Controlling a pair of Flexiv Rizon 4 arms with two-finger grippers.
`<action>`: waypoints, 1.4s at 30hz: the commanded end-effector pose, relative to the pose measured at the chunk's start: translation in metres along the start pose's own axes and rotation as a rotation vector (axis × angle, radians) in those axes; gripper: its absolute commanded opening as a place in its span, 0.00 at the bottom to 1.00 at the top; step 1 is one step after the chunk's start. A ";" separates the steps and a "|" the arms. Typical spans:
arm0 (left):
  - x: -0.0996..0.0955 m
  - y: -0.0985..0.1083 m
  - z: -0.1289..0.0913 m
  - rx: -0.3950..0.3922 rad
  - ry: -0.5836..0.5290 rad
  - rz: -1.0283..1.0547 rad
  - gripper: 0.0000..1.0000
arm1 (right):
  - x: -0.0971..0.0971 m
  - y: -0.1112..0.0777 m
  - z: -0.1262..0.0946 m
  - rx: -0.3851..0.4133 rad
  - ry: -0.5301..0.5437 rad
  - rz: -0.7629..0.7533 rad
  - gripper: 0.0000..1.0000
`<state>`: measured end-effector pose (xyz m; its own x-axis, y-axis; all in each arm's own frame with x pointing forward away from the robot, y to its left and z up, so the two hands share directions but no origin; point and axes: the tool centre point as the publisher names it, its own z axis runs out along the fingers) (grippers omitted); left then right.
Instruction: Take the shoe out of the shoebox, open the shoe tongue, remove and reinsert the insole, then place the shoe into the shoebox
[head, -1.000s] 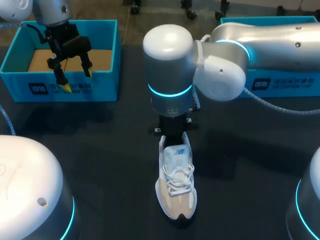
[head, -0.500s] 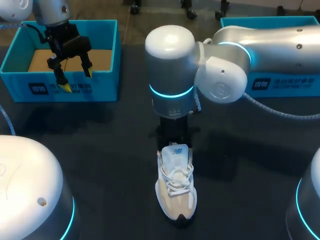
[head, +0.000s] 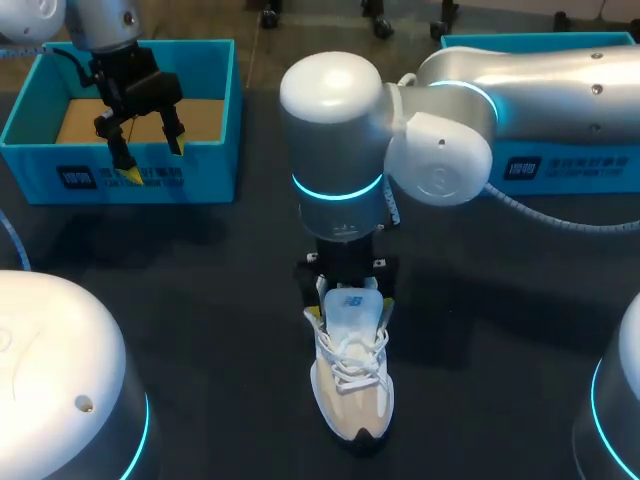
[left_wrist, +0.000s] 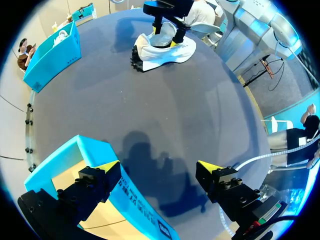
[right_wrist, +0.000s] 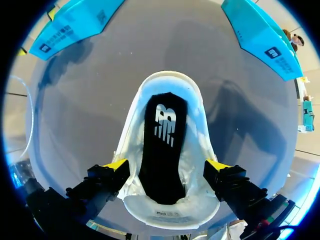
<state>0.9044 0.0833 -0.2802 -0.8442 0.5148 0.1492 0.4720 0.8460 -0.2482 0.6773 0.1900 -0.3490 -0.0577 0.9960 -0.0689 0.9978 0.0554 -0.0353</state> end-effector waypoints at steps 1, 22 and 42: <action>0.000 0.000 -0.001 -0.002 0.002 0.001 1.00 | -0.001 0.007 0.006 0.011 0.002 -0.014 1.00; 0.000 0.000 -0.001 -0.002 0.002 0.001 1.00 | 0.004 -0.021 -0.008 0.037 -0.004 0.048 1.00; 0.000 0.000 -0.001 -0.002 0.002 0.001 1.00 | 0.010 -0.088 -0.051 0.053 0.002 0.109 0.25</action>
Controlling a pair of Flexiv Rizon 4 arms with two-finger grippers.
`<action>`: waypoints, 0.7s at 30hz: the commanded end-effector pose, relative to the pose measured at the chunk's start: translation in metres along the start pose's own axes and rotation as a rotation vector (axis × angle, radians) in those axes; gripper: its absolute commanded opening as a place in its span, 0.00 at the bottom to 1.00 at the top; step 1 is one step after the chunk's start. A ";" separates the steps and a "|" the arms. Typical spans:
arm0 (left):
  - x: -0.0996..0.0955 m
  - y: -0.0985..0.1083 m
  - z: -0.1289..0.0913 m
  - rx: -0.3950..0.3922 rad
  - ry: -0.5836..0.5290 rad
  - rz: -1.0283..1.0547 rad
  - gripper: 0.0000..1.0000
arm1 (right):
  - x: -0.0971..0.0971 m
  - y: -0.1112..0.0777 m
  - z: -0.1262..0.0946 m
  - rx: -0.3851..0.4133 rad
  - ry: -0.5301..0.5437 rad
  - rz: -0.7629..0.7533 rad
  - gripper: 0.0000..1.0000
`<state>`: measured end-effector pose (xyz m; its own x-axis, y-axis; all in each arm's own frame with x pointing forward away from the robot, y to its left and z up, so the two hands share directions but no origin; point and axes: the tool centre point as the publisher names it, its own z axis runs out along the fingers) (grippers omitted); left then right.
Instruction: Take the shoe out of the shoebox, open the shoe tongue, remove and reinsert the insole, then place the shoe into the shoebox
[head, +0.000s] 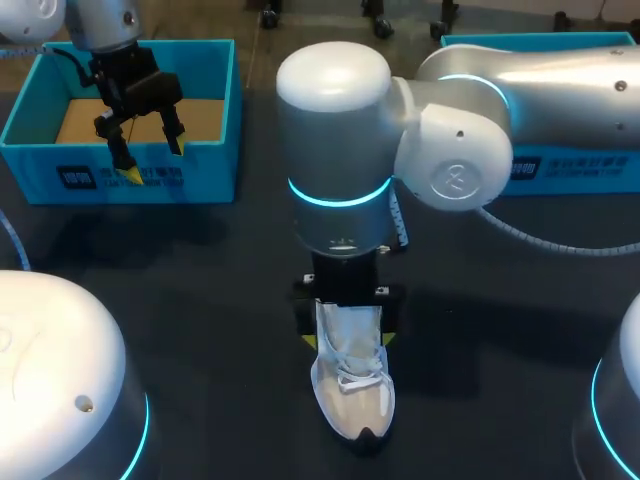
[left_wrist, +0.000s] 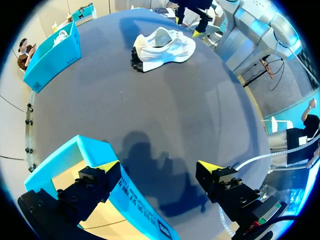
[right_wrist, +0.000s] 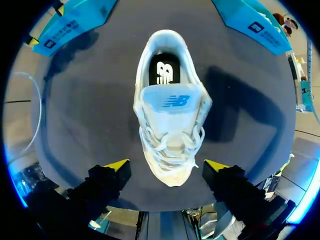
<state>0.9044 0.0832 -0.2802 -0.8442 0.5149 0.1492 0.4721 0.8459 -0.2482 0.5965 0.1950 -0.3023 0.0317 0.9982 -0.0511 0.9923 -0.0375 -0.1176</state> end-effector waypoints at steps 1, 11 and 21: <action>0.000 0.000 -0.001 -0.002 0.002 0.001 1.00 | 0.002 -0.003 -0.005 -0.036 -0.027 0.023 0.24; 0.000 0.000 -0.001 -0.002 0.002 0.001 1.00 | 0.011 0.037 0.007 -0.075 -0.013 -0.051 0.22; 0.000 0.000 -0.001 -0.002 0.002 0.001 1.00 | 0.001 0.071 0.037 -0.072 0.039 -0.076 0.21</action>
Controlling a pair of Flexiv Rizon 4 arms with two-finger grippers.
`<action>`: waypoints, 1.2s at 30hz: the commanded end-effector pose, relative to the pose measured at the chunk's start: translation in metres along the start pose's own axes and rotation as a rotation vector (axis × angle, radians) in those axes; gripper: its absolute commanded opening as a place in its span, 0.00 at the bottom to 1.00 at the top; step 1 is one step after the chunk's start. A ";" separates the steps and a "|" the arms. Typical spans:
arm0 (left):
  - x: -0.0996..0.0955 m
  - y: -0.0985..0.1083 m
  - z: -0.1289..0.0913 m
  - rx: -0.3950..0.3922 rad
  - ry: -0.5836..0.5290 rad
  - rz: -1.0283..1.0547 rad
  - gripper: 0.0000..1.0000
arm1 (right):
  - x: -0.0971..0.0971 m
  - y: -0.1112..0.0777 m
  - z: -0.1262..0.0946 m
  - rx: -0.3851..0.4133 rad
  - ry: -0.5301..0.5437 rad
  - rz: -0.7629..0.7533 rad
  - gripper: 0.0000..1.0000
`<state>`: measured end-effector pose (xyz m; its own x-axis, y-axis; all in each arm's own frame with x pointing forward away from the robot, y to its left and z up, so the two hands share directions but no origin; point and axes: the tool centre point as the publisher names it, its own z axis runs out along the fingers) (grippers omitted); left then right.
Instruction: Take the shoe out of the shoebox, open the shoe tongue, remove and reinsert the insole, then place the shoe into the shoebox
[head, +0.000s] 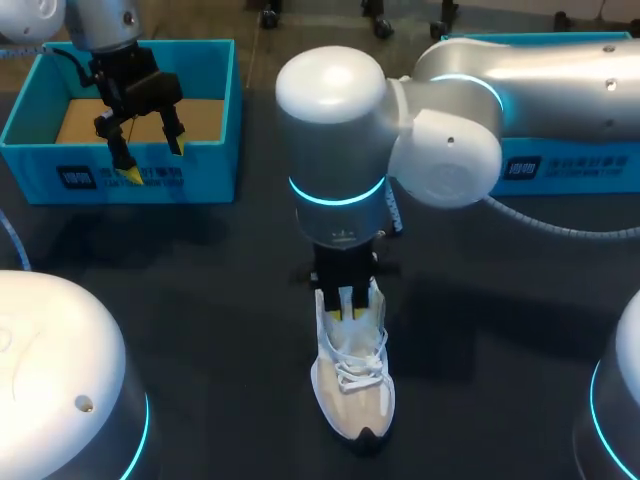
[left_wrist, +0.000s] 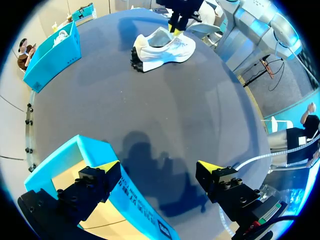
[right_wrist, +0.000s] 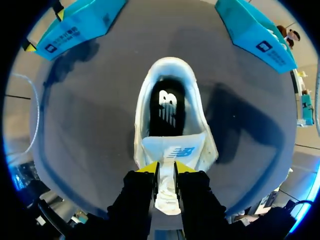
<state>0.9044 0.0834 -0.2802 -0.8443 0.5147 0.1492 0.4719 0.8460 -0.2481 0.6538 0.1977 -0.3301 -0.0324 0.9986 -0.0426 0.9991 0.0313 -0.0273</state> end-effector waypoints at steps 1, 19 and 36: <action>0.000 0.000 -0.001 -0.002 0.002 0.001 1.00 | -0.006 0.011 0.016 0.022 0.032 -0.012 0.23; 0.000 0.000 -0.001 -0.002 0.002 0.001 1.00 | -0.017 0.023 0.018 0.007 0.018 -0.080 0.30; 0.000 0.000 -0.001 -0.002 0.002 0.001 1.00 | -0.028 0.022 -0.049 -0.108 -0.002 -0.848 0.92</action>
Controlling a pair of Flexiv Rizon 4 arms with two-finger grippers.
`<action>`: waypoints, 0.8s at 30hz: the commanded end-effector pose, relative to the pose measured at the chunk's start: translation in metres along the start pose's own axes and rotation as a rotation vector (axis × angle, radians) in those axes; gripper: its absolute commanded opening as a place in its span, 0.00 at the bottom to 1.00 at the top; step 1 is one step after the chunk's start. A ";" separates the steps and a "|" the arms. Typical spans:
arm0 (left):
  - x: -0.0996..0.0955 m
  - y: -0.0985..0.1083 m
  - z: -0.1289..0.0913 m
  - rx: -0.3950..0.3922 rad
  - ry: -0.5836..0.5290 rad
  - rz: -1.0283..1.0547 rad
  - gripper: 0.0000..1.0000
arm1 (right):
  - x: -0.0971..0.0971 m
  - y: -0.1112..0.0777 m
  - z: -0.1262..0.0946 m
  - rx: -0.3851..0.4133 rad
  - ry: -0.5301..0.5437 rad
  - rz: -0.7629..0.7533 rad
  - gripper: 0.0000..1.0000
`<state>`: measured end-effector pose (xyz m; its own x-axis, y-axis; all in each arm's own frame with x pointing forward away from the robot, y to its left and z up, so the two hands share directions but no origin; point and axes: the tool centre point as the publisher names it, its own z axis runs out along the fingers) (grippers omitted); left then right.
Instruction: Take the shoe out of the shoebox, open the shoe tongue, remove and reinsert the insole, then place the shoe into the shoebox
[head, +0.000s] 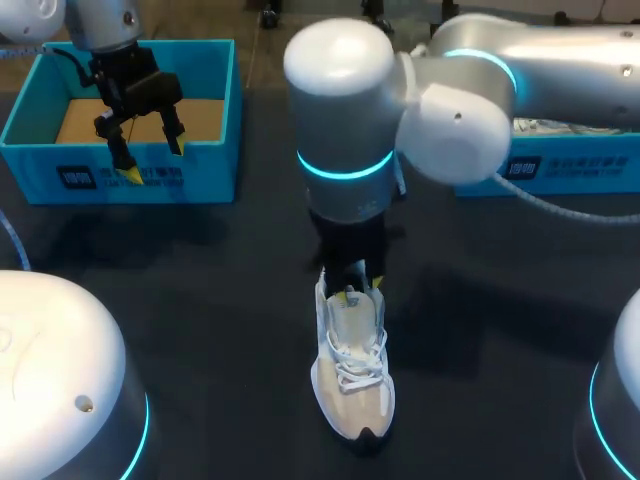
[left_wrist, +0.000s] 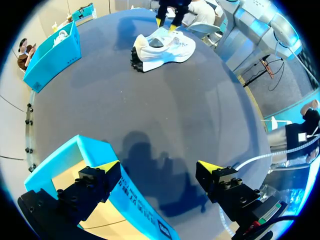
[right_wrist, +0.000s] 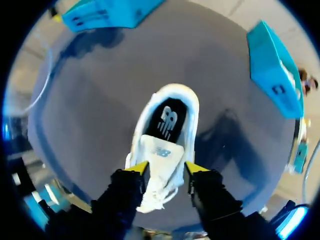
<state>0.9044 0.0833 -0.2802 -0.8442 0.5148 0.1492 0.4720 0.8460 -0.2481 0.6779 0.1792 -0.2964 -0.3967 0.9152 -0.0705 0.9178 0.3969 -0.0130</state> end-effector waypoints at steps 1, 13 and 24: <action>0.000 0.000 -0.001 -0.002 0.002 0.001 1.00 | -0.007 0.001 -0.018 -0.130 0.036 -0.614 1.00; 0.000 0.000 -0.001 -0.002 0.002 0.001 1.00 | -0.018 0.012 -0.021 -0.150 0.175 -0.875 1.00; 0.000 0.000 -0.001 -0.002 0.002 0.001 1.00 | -0.024 0.041 -0.003 -0.121 0.062 -1.060 1.00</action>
<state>0.9044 0.0833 -0.2802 -0.8443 0.5148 0.1492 0.4720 0.8460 -0.2481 0.7197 0.1724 -0.2881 -0.9357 0.3523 -0.0186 0.3503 0.9341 0.0692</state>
